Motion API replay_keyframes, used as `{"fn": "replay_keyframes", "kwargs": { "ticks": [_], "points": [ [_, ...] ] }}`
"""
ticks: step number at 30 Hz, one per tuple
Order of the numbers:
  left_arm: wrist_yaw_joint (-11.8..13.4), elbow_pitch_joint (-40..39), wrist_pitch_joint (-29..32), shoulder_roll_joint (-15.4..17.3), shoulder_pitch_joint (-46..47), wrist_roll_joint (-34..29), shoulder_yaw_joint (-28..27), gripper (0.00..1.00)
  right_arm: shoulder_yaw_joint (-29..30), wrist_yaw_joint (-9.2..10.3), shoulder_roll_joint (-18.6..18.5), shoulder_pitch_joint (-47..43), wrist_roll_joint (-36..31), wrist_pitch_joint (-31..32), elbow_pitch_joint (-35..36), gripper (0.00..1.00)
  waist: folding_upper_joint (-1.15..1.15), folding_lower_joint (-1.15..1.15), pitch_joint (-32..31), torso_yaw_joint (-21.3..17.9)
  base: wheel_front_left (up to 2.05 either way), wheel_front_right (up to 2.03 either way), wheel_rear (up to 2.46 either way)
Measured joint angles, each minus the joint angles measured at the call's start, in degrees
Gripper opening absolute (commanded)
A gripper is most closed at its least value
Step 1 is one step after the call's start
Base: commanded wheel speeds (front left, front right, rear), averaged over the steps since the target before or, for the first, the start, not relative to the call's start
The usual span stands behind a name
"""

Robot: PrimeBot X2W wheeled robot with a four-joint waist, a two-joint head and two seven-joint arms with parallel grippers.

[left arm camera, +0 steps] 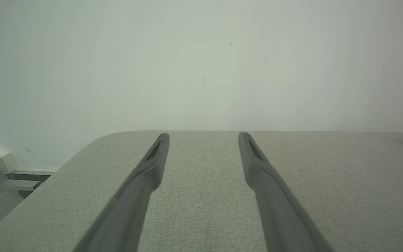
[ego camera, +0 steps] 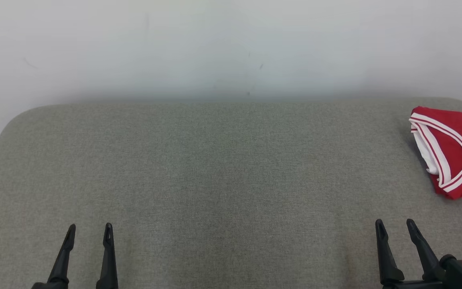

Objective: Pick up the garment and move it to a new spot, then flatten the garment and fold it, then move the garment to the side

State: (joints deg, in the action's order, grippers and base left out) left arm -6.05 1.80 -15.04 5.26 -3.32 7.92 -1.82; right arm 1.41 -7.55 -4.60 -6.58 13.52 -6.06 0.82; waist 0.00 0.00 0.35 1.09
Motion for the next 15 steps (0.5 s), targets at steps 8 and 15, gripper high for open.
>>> {"fn": "replay_keyframes", "kwargs": {
  "ticks": [8, 15],
  "points": [
    [-0.20, 0.81, 0.00, -0.32, 0.03, 0.76, 0.15, 1.00, -0.07, 0.00, 0.13, -0.13, 0.09, -0.04, -0.62, 1.00, 0.00, 0.00, 0.09, -0.13, 0.00, 0.00, 0.00],
    [-0.51, 3.43, 0.26, -0.59, -0.42, 1.04, 0.36, 0.00, -0.29, -0.01, 0.30, -0.78, 0.11, 0.02, -3.02, 0.00, 0.00, 0.01, 0.33, -0.15, 0.00, 0.00, 0.00]
  ]
}}
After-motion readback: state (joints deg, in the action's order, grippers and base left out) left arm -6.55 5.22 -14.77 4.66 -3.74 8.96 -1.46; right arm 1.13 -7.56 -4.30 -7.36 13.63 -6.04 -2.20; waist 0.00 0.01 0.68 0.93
